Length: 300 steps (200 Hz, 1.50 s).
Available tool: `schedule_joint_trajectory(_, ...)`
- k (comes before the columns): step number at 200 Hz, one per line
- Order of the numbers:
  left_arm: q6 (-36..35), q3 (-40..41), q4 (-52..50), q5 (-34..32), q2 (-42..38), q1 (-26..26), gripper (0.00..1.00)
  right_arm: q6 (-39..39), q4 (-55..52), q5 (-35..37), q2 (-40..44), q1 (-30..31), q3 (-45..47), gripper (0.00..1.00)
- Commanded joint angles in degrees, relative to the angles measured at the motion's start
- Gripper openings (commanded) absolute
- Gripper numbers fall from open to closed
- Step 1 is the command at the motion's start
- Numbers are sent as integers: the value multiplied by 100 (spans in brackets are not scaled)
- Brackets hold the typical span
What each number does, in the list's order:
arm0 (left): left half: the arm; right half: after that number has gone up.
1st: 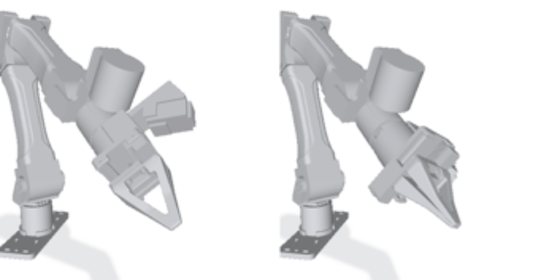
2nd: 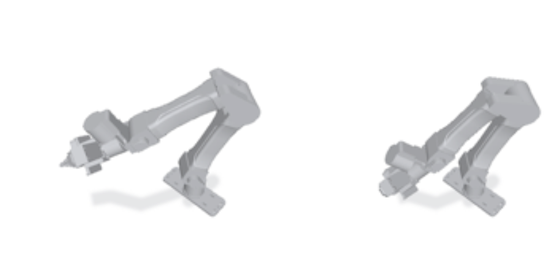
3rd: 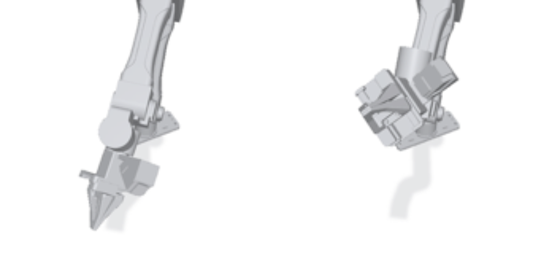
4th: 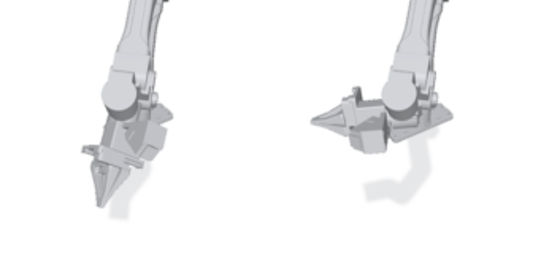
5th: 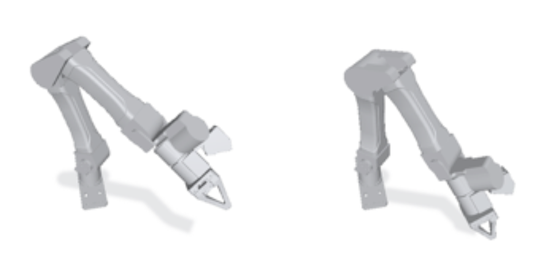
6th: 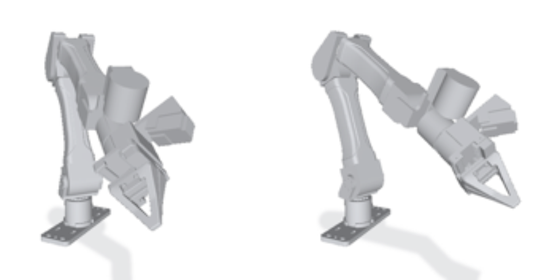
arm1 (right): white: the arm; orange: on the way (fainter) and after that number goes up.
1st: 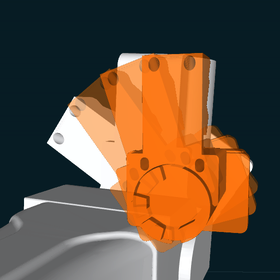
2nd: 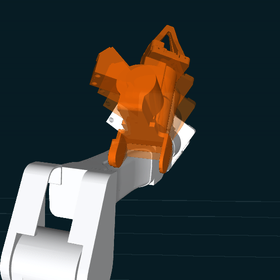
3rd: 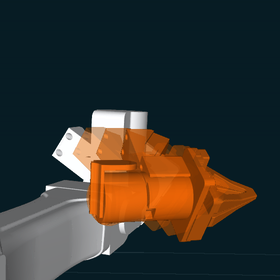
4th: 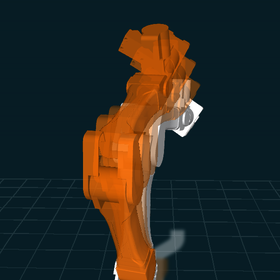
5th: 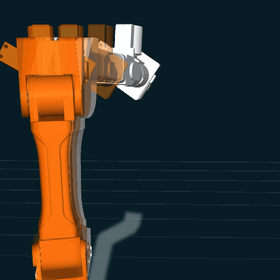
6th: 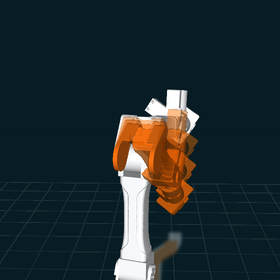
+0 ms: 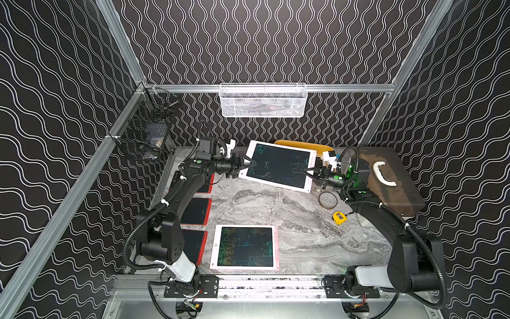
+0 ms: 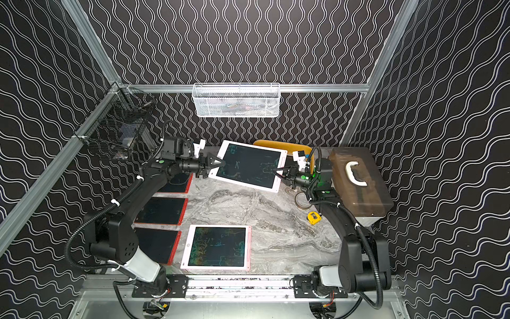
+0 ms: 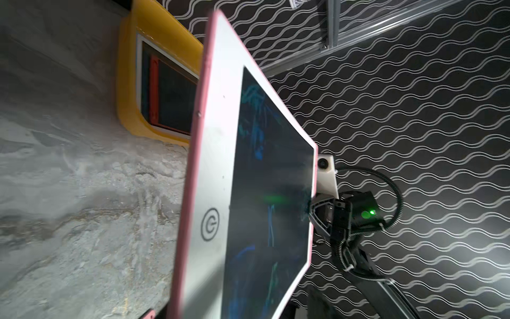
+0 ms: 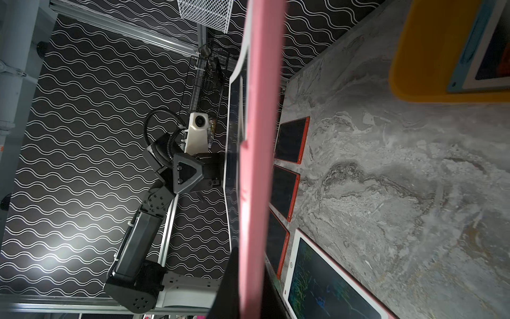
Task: Take out the writing tablet from the storage box
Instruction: Place the writing tablet at the center of the board.
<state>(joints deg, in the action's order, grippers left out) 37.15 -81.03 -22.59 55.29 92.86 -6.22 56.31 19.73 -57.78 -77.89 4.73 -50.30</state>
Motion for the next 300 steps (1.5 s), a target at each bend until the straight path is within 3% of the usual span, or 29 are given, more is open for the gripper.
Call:
schedule_joint_trajectory(1, -614, -148, -646, -780, -150, 105, 85, -567, -823, 420, 143, -8, -101, 0)
schedule_joint_trajectory(30, -1140, -203, -1327, -1790, -541, 220, 99, -988, -1617, 744, 260, 1, -240, 0)
schedule_joint_trajectory(62, -1359, -84, -1654, -2520, -1103, 270, 99, -1303, -2137, 1012, 221, 48, -301, 0)
schedule_joint_trajectory(104, -885, 538, -1336, -2451, -1892, 90, 99, -1518, -2307, 1244, -224, 653, -491, 0)
schedule_joint_trajectory(168, -816, 930, -1754, -2863, -2824, -559, 99, -1160, -1478, 1711, -1025, 1869, -493, 0)
schedule_joint_trajectory(262, -893, 1051, -2407, -3081, -3375, -648, 99, -1491, -1457, 1814, -2339, 1978, -849, 0)
schedule_joint_trajectory(300, -1002, 869, -2432, -3151, -3240, -653, 99, -2286, -2526, 2109, -2885, 1961, -1632, 0)
